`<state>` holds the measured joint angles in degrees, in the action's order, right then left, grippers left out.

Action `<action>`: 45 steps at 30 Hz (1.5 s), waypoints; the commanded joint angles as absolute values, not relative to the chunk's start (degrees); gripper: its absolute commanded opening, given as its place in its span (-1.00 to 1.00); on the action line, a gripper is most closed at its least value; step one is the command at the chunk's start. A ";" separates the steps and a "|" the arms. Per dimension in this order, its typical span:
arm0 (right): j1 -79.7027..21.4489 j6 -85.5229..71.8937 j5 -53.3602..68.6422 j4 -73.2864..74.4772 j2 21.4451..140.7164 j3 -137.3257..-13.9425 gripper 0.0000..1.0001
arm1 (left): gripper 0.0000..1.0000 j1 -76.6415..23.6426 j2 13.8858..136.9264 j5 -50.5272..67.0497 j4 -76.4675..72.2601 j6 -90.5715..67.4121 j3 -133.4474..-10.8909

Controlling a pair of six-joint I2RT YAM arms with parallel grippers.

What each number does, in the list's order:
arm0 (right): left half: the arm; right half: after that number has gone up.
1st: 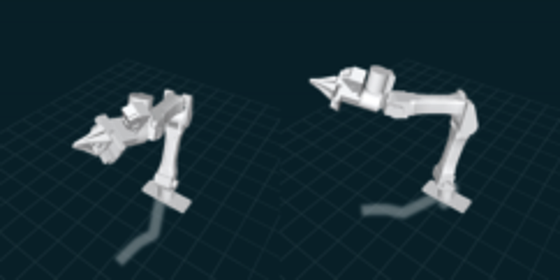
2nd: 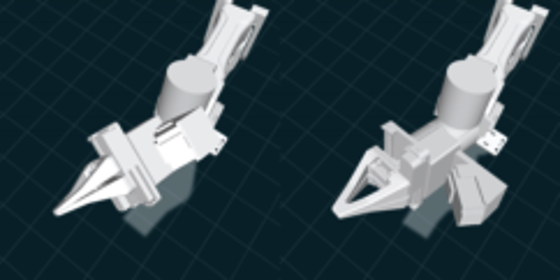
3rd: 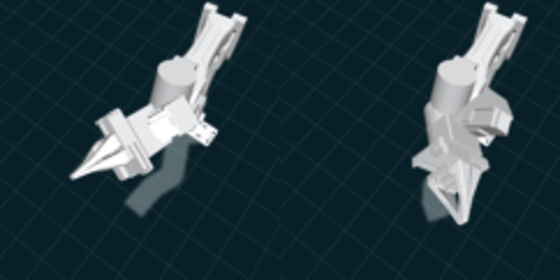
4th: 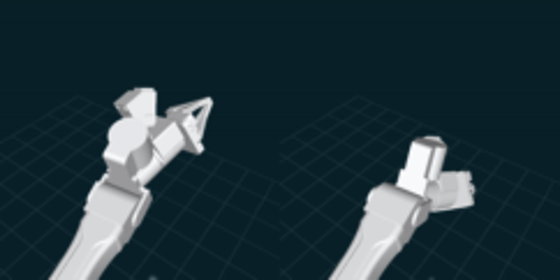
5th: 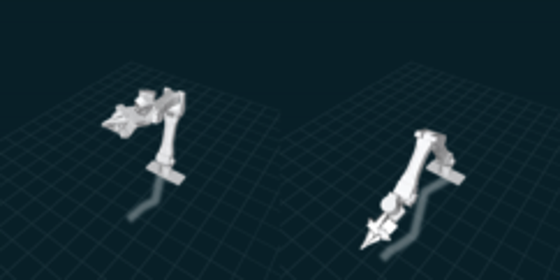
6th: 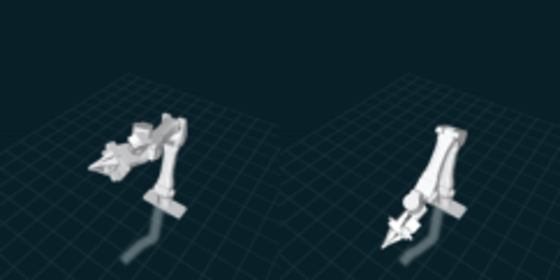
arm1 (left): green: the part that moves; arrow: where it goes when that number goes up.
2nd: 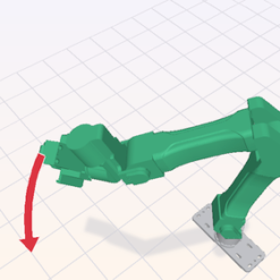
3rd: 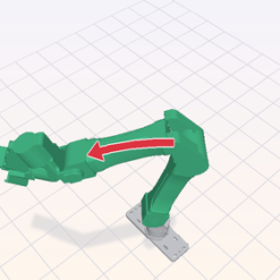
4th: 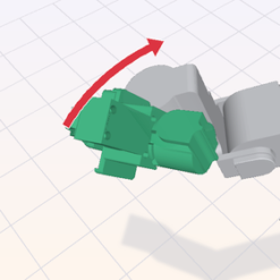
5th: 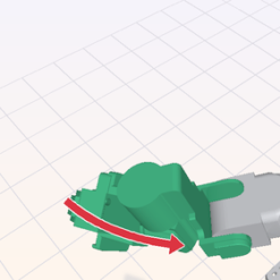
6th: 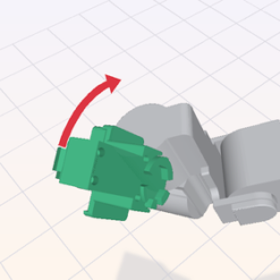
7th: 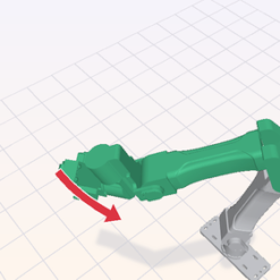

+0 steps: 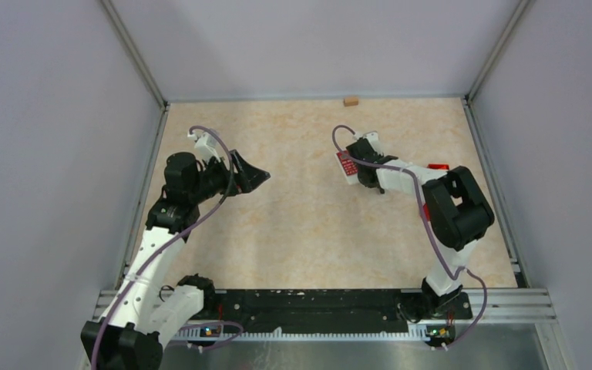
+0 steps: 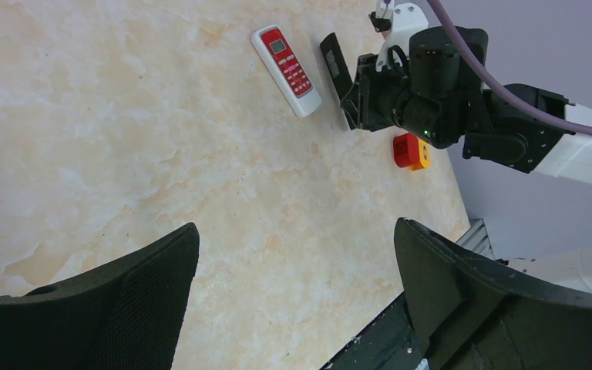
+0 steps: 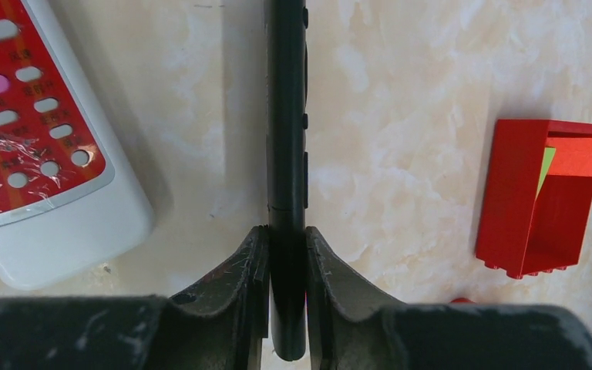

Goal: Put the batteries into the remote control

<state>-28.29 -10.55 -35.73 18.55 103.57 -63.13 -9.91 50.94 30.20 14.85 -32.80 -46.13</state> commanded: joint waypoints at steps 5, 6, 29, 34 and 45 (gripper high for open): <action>-27.69 -9.98 -33.23 18.27 105.32 -65.82 -0.53 | 0.97 -9.84 50.83 30.65 13.63 -31.52 -48.56; -27.69 -10.25 -32.51 18.56 104.88 -65.57 -0.49 | 0.97 -9.84 50.73 30.69 13.89 -31.41 -48.64; -27.69 -19.07 -25.10 28.84 56.93 -59.47 0.81 | 0.97 -9.85 43.95 11.63 26.95 -26.30 -56.37; -27.69 -19.84 -35.45 32.86 41.42 -61.37 0.86 | 0.97 -9.85 40.28 4.22 29.65 -24.73 -58.67; -27.69 -12.30 -51.25 33.33 19.81 -65.21 0.89 | 0.97 -9.85 35.60 0.60 33.50 -22.87 -64.57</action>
<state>-28.18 -15.57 -43.94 31.29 20.62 -63.20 -9.91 36.69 2.33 32.73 -23.92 -62.15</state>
